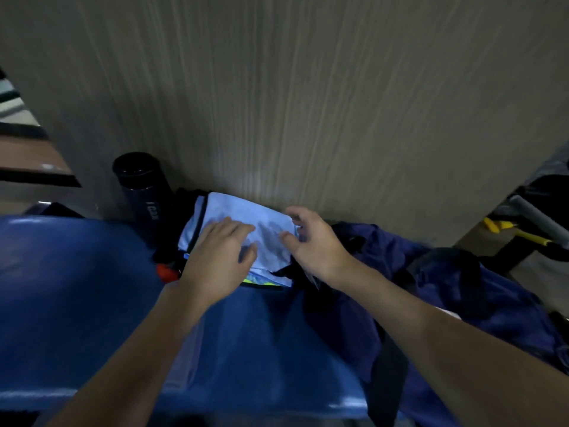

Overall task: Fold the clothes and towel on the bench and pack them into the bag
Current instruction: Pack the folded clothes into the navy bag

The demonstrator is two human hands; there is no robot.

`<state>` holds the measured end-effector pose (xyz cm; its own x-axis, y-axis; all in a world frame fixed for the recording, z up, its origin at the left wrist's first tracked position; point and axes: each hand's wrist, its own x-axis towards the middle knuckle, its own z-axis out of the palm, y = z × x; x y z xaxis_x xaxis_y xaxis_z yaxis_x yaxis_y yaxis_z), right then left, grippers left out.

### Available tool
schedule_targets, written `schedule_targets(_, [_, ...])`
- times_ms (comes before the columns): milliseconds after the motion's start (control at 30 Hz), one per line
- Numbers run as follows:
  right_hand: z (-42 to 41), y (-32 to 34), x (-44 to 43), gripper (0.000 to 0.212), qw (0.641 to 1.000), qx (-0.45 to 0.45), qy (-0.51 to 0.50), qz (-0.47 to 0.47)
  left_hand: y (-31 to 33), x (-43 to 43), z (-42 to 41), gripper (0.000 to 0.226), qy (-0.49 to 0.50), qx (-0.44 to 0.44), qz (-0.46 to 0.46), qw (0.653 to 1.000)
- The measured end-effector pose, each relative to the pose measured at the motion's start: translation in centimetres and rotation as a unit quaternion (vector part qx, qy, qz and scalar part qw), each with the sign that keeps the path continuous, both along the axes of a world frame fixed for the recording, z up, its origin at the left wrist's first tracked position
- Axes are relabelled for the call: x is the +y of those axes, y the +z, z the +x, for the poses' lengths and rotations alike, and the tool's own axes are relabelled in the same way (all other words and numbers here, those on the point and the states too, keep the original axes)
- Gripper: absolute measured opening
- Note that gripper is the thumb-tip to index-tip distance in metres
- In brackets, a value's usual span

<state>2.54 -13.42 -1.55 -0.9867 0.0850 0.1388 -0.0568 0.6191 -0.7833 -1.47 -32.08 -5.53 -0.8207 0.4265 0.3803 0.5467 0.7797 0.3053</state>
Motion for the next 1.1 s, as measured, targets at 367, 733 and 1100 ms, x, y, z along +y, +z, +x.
schedule_targets(367, [-7.1, -5.9, 0.8, 0.069, 0.983, -0.112, -0.146, 0.015, -2.4, -1.7, -1.4, 0.065, 0.050, 0.038, -0.155, 0.986])
schedule_targets(733, [-7.1, -4.1, 1.2, 0.021, 0.989, 0.022, -0.147, -0.009, -2.7, -1.8, -1.2, 0.063, 0.054, 0.060, -0.142, 0.987])
schedule_targets(1100, [-6.6, -2.5, 1.3, 0.023, 0.993, -0.070, -0.090, 0.001, -2.9, -1.8, -1.2, 0.063, 0.061, 0.052, -0.113, 0.990])
